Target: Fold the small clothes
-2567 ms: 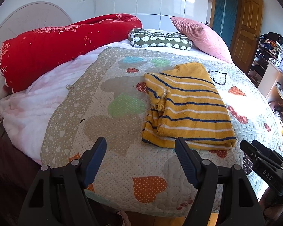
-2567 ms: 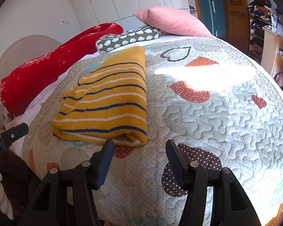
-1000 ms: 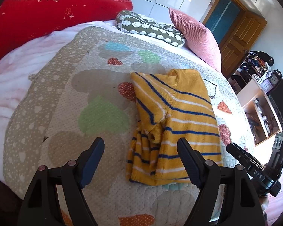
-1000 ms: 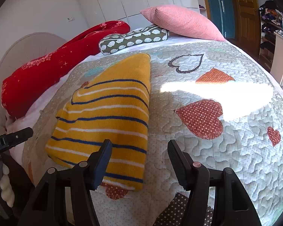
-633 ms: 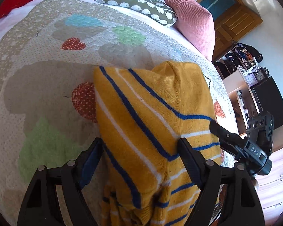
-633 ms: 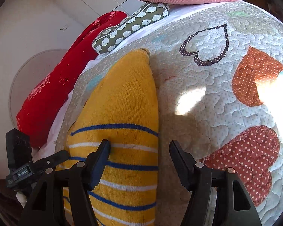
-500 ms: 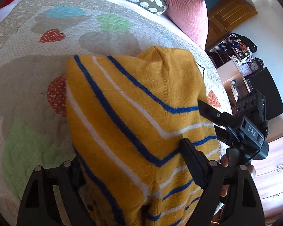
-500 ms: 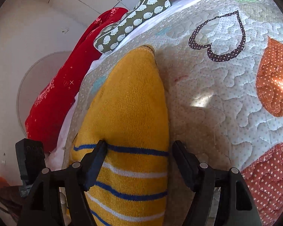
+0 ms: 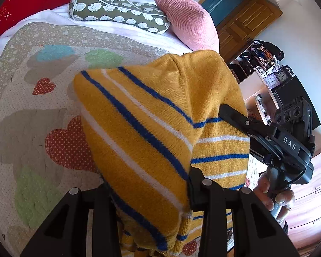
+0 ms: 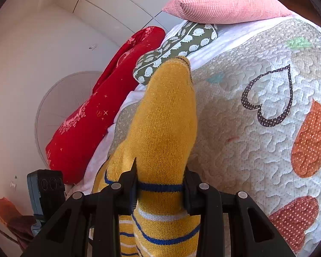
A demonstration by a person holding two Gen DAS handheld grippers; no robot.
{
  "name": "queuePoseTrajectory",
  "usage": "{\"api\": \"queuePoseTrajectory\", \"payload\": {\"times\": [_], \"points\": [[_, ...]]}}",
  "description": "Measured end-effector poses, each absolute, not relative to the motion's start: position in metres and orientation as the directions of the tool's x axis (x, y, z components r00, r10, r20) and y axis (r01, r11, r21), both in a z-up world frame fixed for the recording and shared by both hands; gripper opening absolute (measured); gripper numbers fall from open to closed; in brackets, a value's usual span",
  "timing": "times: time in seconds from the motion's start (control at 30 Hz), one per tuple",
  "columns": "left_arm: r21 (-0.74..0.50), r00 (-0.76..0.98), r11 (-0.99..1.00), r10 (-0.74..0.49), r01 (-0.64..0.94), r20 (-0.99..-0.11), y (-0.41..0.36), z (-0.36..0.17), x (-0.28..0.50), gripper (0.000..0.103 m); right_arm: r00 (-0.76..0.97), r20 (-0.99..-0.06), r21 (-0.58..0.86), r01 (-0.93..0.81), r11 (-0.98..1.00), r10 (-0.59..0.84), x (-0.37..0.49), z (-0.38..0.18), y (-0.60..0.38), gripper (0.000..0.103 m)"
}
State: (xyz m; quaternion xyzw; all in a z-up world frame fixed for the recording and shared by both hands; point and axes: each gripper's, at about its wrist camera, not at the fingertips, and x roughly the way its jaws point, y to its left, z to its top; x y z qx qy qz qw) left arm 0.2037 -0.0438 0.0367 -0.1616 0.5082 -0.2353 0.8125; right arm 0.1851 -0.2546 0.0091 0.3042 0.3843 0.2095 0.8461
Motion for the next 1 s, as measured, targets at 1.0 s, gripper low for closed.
{"api": "queuePoseTrajectory", "payload": {"times": [1.0], "points": [[-0.49,0.379,0.872,-0.456,0.009,-0.805,-0.015,-0.019,0.167,0.069,0.637,-0.685,0.491,0.045,0.87,0.353,0.06,-0.068,-0.274,0.06]]}}
